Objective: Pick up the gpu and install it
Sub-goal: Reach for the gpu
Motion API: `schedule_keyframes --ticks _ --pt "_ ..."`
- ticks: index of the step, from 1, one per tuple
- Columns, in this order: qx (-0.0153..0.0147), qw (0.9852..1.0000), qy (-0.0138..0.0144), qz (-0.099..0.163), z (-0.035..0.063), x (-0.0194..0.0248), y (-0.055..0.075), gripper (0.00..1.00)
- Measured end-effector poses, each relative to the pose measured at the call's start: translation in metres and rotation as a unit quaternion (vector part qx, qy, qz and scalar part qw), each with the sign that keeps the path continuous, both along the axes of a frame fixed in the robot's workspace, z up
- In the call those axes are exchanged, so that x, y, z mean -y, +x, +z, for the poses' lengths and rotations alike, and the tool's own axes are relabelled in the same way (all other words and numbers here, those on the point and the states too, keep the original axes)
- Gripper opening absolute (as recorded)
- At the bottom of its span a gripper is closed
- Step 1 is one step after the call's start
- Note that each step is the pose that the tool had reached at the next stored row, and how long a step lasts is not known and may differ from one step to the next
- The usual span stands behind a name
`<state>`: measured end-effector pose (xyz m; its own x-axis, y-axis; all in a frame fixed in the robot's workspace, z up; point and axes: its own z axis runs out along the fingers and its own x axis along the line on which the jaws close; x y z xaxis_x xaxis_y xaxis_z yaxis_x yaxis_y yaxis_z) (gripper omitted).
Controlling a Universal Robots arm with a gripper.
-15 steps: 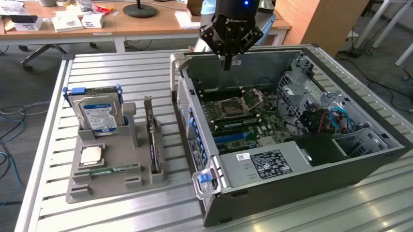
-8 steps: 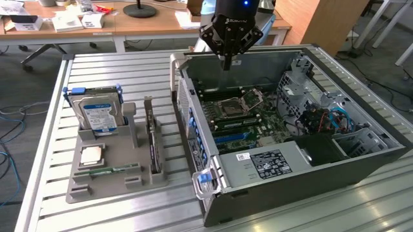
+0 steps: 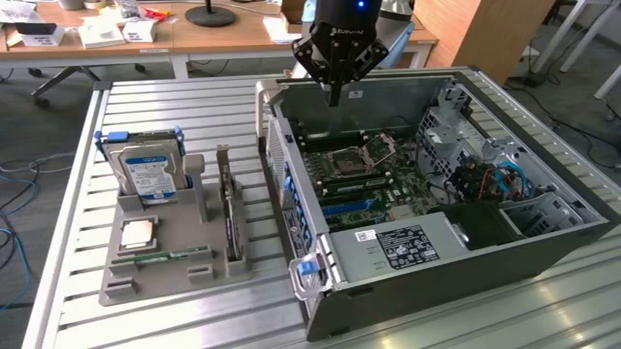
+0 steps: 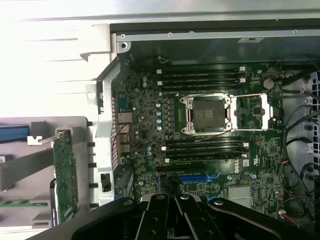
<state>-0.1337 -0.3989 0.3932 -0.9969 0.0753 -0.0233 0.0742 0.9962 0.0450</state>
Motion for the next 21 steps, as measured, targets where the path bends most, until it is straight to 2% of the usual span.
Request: schedule_keyframes --ticks 9,13,21 --pt "0.0000 1.0000 0.0000 0.000 -0.0001 0.0000 -0.010 0.11" --pt "0.0000 1.0000 0.0000 0.000 -0.0001 0.0000 -0.022 0.11" --pt "0.0000 1.0000 0.0000 0.000 -0.0004 0.0000 -0.033 0.11"
